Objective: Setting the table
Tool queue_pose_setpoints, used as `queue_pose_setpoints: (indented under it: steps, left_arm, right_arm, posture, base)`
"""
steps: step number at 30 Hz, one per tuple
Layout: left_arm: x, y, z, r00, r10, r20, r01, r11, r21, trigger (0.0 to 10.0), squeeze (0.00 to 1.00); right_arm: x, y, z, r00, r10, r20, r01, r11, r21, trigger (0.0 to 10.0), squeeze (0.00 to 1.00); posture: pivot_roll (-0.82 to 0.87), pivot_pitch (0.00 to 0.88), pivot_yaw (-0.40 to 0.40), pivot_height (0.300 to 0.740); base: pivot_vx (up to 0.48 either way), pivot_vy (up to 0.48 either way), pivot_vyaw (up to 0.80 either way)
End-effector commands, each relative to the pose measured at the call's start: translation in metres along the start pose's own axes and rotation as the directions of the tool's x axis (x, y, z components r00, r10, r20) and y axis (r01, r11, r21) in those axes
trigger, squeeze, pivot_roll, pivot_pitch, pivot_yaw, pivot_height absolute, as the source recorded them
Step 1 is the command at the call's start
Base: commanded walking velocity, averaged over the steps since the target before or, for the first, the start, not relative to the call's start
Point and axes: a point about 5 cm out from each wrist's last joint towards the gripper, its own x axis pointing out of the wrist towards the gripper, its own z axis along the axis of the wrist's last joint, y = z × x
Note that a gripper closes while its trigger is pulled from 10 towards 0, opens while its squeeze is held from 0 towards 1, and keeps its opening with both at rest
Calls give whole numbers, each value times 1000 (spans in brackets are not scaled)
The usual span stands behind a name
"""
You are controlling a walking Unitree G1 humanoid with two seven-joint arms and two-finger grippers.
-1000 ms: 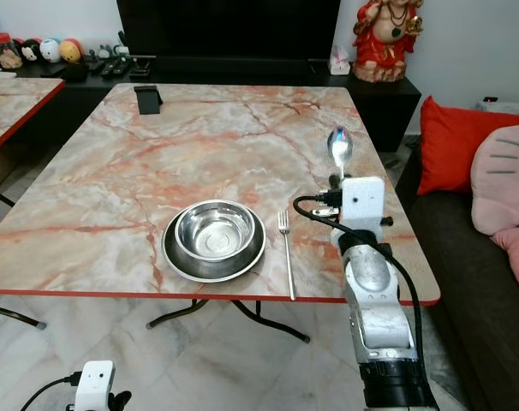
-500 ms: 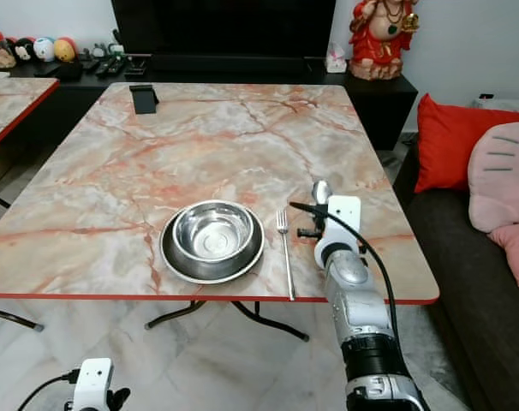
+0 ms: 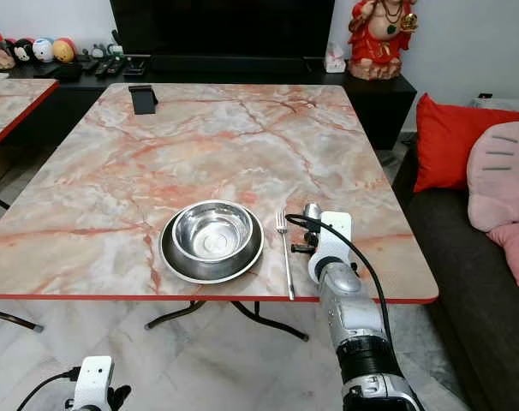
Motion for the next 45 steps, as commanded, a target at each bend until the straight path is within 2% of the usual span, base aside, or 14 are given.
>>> queue_pose_setpoints:
  steps: [1, 8, 25, 36, 38, 45]
  left_arm:
    - [0, 3, 1, 1000, 7, 2, -7, 1000, -12, 10000, 0]
    - [0, 3, 2, 1000, 8, 8, -8, 1000, -12, 10000, 0]
    - [1, 2, 5, 1000, 7, 24, -7, 1000, -12, 10000, 0]
    - [0, 2, 4, 1000, 9, 19, -9, 1000, -14, 10000, 0]
    - [0, 2, 3, 1000, 9, 17, -9, 1000, -13, 10000, 0]
    - [0, 2, 3, 1000, 8, 14, -8, 1000, -12, 10000, 0]
  right_arm:
    - [1, 2, 1, 1000, 10, 3, -10, 1000, 4, 10000, 0]
    - [3, 7, -5, 1000, 26, -9, -26, 1000, 7, 10000, 0]
    - [5, 7, -10, 1000, 24, -15, -24, 1000, 15, 10000, 0]
    - [6, 8, -15, 999, 32, -15, -33, 999, -6, 10000, 0]
    - [6, 7, -17, 999, 29, -14, -29, 999, -33, 10000, 0]
    - [7, 7, -18, 1000, 31, -3, -31, 999, -31, 10000, 0]
  posture:
    - [14, 0, -3, 740]
    - [18, 0, -4, 740]
    - [27, 0, -7, 740]
    - [29, 0, -7, 740]
    - [30, 0, -7, 740]
    - [32, 0, -6, 740]
  base:
    - [0, 0, 0]
    - [0, 0, 0]
    - [0, 0, 0]
    - [0, 0, 0]
    - [0, 0, 0]
    - [0, 0, 0]
